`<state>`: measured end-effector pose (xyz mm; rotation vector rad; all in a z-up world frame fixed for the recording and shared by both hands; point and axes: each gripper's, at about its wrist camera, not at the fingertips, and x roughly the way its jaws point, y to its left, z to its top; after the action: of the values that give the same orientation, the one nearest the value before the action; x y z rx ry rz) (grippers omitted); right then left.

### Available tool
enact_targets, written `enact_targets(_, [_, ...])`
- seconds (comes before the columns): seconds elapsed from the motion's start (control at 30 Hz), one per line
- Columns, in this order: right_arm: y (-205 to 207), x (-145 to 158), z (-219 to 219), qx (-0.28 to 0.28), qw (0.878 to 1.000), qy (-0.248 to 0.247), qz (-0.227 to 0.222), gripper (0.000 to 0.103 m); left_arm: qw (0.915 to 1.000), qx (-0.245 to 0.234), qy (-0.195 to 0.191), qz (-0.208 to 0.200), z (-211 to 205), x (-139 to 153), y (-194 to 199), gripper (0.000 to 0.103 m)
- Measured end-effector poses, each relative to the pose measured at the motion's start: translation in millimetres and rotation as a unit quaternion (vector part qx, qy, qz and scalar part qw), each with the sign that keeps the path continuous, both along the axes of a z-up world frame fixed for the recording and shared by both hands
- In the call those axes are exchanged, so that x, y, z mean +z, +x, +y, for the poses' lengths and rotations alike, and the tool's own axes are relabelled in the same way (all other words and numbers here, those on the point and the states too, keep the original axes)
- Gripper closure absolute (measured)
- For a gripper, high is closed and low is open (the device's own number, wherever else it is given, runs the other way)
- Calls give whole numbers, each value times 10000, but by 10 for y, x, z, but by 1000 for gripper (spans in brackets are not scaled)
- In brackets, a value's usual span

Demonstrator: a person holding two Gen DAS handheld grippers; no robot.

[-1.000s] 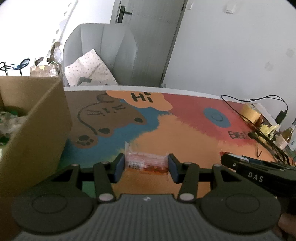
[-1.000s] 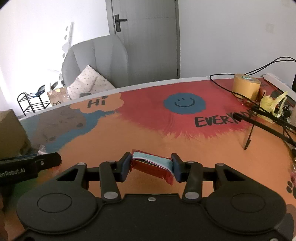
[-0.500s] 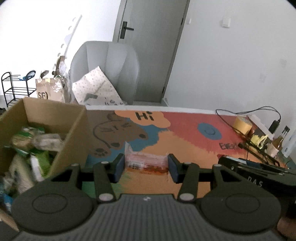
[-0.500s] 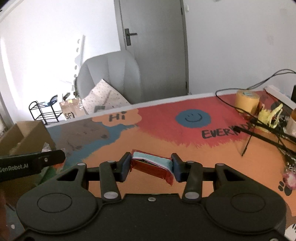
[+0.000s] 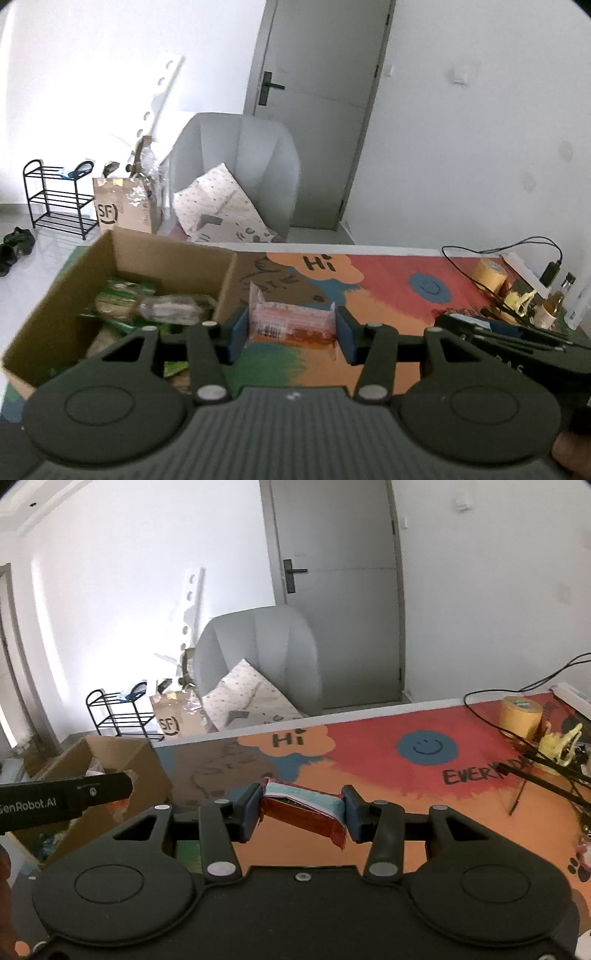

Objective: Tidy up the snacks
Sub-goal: 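Carry both packets over the cardboard box with both grippers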

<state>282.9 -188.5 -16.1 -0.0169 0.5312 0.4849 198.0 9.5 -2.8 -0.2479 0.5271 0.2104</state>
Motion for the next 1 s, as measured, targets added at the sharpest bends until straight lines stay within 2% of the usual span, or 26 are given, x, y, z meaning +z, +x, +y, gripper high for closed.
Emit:
enact_targets(0.5, [-211, 169, 397, 418, 9990, -2, -172, 59, 9988, 491, 74, -29, 585, 186, -360, 54])
enact_targets(0.83, [-306, 227, 650, 652, 9975, -37, -264, 59, 9968, 779, -80, 160, 918, 60, -447, 54])
enact_targets(1.0, [-330, 256, 788, 778, 9965, -67, -289, 59, 9953, 915, -117, 307, 1039, -16, -447, 50])
